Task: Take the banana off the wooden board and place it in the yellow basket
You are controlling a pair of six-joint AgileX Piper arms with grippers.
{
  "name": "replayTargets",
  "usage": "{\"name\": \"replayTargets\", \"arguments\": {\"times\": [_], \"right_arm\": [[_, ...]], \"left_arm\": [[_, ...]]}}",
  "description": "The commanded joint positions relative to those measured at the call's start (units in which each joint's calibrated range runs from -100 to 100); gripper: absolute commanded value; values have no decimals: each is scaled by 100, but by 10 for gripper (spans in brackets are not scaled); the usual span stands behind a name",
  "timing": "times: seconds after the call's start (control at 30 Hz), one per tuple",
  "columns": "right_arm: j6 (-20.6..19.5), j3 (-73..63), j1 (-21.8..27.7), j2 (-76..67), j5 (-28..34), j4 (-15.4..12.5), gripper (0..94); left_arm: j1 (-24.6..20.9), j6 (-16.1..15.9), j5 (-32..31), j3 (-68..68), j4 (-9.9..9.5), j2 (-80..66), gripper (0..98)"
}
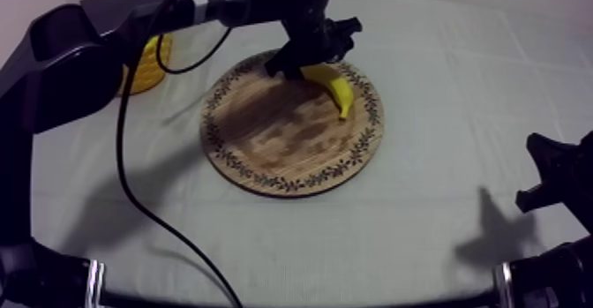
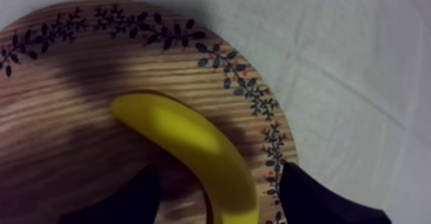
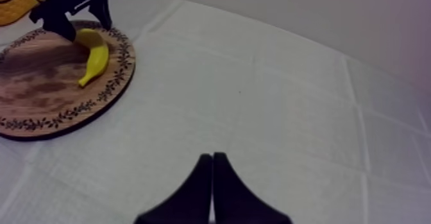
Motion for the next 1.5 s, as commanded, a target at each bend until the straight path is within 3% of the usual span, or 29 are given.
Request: {"name": "replayTargets", "arguments": {"times": [0.0,0.47,0.83,1.23,1.47], "right_arm": [[1,-5,0,0,0,-1,3],[1,-5,0,0,0,-1,3],[1,-5,0,0,0,-1,3],[1,-5,0,0,0,-1,3],[1,-5,0,0,0,-1,3]], "left_arm": [[3,-48,48,-65,18,46,695],[44,-122,195,-397,94,452,672],[64,173,303,-542,212,628,635],[120,290,227,-661,112,715,424],[127,299,122,-616,93,739,356]]}}
